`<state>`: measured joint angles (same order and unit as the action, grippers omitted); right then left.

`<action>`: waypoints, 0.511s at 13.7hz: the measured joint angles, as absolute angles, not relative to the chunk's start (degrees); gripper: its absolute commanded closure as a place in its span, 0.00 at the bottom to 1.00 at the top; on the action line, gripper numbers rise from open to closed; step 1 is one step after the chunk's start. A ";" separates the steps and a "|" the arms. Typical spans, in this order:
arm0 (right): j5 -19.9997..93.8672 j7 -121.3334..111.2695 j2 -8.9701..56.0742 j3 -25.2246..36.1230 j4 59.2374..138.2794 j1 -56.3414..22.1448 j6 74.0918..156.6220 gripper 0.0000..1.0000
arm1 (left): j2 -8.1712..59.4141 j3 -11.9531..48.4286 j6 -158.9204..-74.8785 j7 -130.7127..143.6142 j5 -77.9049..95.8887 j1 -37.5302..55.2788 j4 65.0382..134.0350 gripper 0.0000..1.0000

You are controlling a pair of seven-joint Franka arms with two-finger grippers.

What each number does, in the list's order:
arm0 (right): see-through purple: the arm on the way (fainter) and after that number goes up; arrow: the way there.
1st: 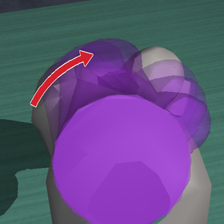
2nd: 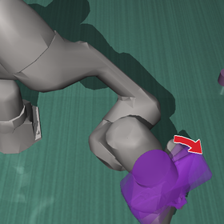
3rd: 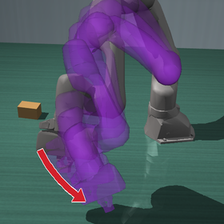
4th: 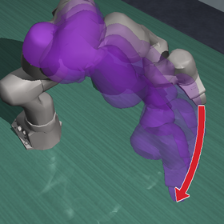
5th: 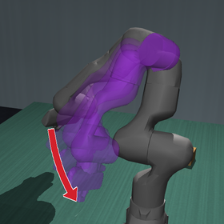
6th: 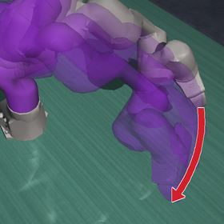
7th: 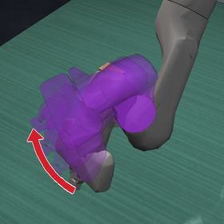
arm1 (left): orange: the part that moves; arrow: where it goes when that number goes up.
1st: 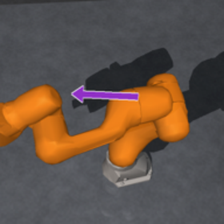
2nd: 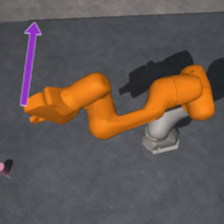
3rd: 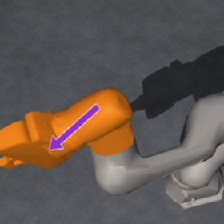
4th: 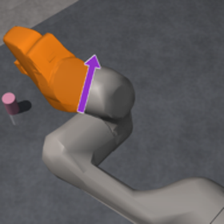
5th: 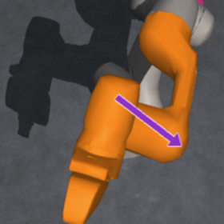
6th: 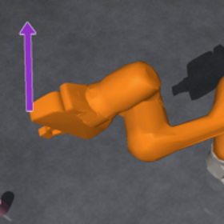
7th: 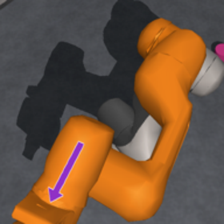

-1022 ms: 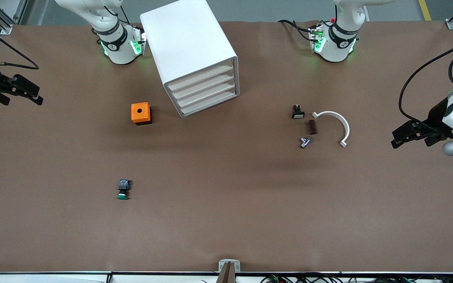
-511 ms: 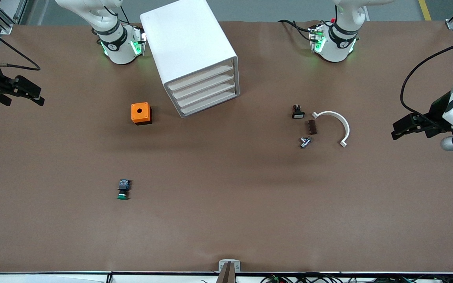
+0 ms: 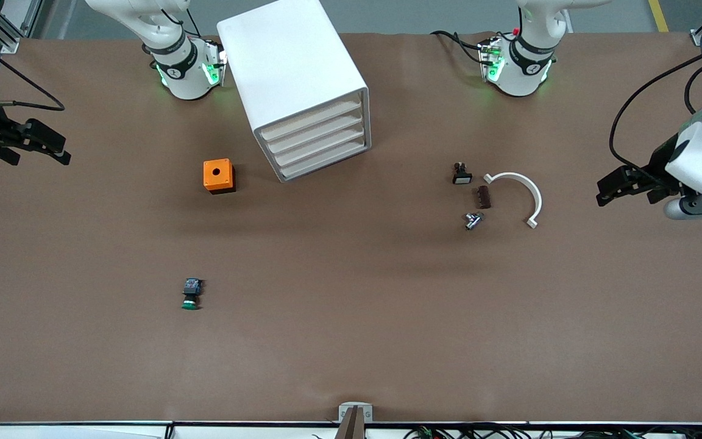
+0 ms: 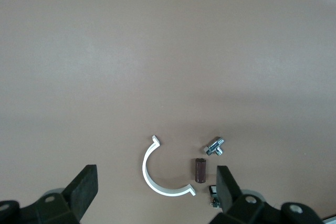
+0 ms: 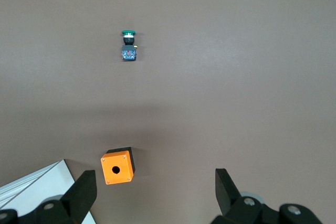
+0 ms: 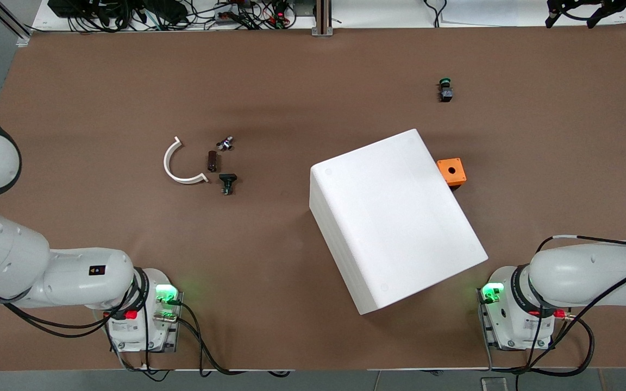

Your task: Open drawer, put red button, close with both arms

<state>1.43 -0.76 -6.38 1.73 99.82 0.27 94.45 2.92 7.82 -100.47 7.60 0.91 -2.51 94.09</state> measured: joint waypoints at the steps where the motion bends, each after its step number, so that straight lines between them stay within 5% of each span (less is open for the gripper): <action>1: 1.43 -0.76 -6.37 1.74 99.82 0.28 94.45 0.00 | 2.19 7.82 -100.61 7.60 0.91 -2.52 94.68 0.01; 7: 1.41 -0.76 -6.38 1.77 99.83 0.28 94.45 0.00 | 0.76 7.79 -101.57 7.60 0.91 -2.56 95.78 0.01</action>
